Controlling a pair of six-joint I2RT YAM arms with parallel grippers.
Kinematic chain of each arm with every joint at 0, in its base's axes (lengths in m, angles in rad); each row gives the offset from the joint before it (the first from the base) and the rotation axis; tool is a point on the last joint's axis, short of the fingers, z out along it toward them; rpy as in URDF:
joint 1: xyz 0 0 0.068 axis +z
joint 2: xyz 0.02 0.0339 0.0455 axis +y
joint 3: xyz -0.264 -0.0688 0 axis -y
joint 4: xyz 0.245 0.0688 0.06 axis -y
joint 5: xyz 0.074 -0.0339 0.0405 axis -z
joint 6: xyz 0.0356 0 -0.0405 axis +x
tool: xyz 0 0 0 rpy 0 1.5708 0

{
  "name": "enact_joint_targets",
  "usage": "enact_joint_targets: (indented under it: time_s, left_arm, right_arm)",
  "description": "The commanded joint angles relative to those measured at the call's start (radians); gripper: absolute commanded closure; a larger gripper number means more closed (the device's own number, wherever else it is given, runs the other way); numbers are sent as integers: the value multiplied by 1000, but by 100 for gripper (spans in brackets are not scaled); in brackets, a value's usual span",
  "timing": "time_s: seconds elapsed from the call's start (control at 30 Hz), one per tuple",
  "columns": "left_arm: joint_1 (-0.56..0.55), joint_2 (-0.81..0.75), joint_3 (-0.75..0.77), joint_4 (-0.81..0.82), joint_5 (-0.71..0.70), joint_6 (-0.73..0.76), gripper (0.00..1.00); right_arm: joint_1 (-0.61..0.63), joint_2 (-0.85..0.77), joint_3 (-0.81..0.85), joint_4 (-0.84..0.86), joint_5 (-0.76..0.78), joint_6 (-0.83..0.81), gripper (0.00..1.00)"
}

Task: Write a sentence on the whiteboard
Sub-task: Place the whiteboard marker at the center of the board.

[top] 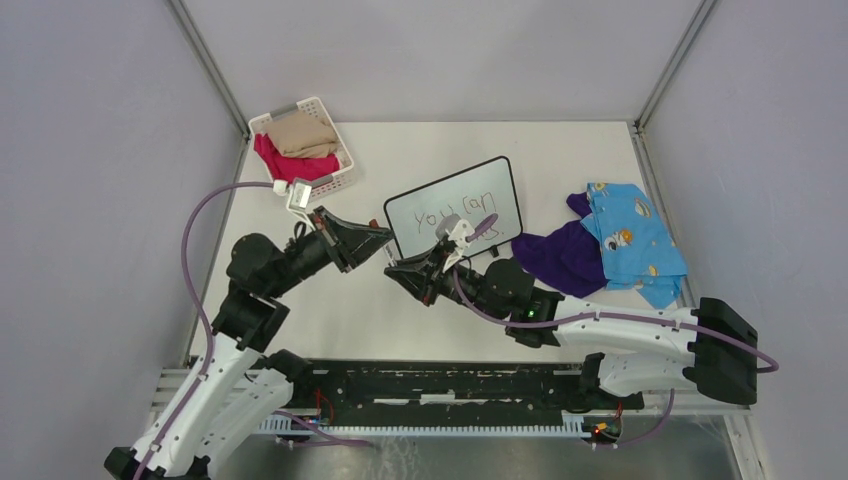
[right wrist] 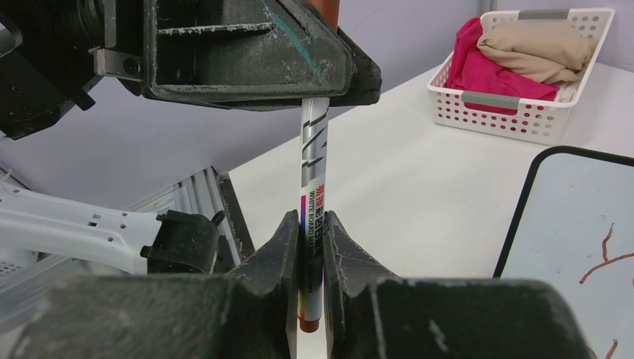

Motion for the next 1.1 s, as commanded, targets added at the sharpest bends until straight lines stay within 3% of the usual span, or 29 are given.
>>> enact_joint_targets:
  time_s: [0.0,0.07,0.13,0.3,0.6,0.73,0.8,0.87,0.93,1.07]
  left_arm:
    - [-57,-25,-23,-18,-7,26,69]
    - [-58,-46,-11,-44,-38,37,54]
    - [-59,-63,6,-80,-70,55,46]
    - [-59,-61,28,-98,-90,60,45]
    - [-59,-58,0,-87,-88,51,72]
    - [-58,-62,-12,-94,-109,68,96]
    - [-59,-74,-15,-135,-165,87,98]
    - [-59,-79,-9,-199,-228,115,98]
    - [-58,-75,5,-284,-312,140,98]
    - [-57,-41,49,-505,-544,177,98]
  right_arm:
    - [2,-3,37,84,15,-18,100]
    - [2,-1,36,81,14,-19,100]
    - [2,-1,34,79,10,-18,100]
    - [2,-6,27,74,8,-13,100]
    - [3,-24,8,73,14,-8,100]
    - [2,-26,7,65,-6,-5,100]
    - [2,-34,4,32,-10,-6,87]
    - [3,-57,-15,-6,1,-18,57]
    - [2,-98,-46,-54,41,-28,36]
    - [3,-210,-98,-216,155,-79,22]
